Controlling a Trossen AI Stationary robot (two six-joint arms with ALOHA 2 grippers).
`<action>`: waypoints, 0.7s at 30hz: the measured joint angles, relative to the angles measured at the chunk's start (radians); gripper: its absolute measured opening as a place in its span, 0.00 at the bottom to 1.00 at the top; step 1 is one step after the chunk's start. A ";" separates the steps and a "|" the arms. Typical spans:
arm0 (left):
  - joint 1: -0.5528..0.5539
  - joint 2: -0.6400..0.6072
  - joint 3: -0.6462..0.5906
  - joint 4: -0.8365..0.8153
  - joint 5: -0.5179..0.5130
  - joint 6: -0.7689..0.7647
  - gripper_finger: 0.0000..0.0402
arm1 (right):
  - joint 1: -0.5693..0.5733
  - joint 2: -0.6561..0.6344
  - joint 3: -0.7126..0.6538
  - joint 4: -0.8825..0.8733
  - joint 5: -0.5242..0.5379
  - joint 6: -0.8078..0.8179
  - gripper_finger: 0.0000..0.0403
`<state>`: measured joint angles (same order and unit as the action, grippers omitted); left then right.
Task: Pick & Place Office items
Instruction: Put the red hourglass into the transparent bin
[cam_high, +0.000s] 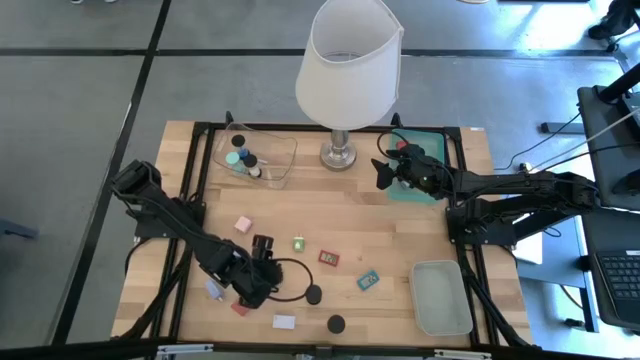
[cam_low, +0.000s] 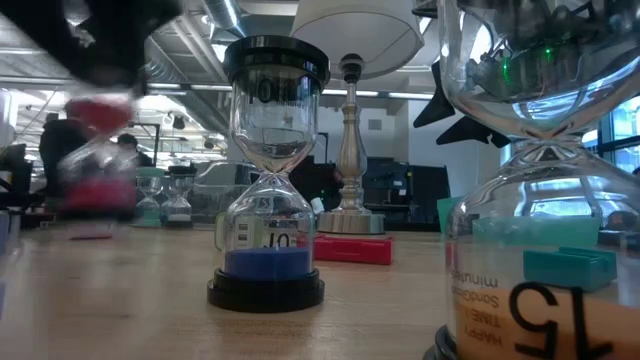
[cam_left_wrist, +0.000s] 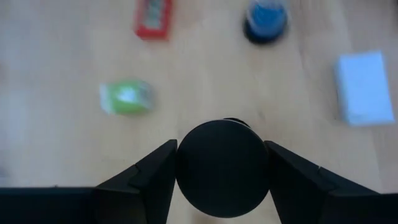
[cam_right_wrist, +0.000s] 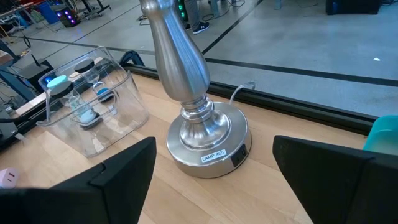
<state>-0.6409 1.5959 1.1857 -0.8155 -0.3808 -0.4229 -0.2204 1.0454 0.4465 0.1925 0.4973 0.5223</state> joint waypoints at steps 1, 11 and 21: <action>0.003 0.000 0.026 -0.027 -0.038 0.010 0.52 | 0.000 0.000 0.000 0.000 0.000 0.000 0.81; 0.130 -0.002 0.288 -0.339 -0.488 -0.021 0.52 | 0.000 0.000 0.000 0.000 0.000 0.000 0.81; 0.501 -0.002 0.326 -0.526 -0.422 0.000 0.53 | 0.000 0.000 0.000 0.000 0.000 0.000 0.81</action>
<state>-0.1399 1.5944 1.5116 -1.3417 -0.8028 -0.4230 -0.2204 1.0454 0.4465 0.1925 0.4973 0.5223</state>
